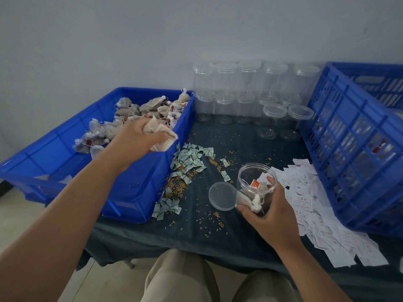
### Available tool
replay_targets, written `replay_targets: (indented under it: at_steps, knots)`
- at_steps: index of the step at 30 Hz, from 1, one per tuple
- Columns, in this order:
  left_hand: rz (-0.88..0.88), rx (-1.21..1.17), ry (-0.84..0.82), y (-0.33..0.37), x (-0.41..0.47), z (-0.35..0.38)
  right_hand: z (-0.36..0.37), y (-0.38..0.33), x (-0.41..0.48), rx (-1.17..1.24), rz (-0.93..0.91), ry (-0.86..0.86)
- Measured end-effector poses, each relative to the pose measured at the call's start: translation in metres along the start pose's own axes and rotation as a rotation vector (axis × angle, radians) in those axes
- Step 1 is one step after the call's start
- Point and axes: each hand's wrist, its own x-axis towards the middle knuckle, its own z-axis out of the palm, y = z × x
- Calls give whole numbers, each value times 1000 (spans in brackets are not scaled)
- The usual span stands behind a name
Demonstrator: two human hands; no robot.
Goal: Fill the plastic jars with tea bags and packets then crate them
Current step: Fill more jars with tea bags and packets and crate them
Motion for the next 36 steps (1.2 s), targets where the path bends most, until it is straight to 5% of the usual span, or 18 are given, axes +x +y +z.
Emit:
replay_targets:
  at_steps: [5, 12, 20, 27, 30, 33, 36]
  knots:
    - [73, -63, -256, 44, -21, 68, 1, -1, 0, -12, -11, -11]
    - [267, 266, -256, 77, -32, 154, -2, -5, 0, -17, -27, -25]
    - [144, 51, -461, 80, -27, 145, -2, -3, 1, -17, -16, -21]
    - [-77, -278, -357, 89, -28, 147, -2, -5, 1, -19, -45, -7]
    - [-171, -181, -518, 93, -30, 144, -1, -3, 1, -25, -41, -9]
    - [-83, -33, -621, 95, -34, 138, -1, 0, 0, -24, -47, -15]
    - [99, 38, -460, 96, -34, 127, -2, 2, 0, -25, -53, -21]
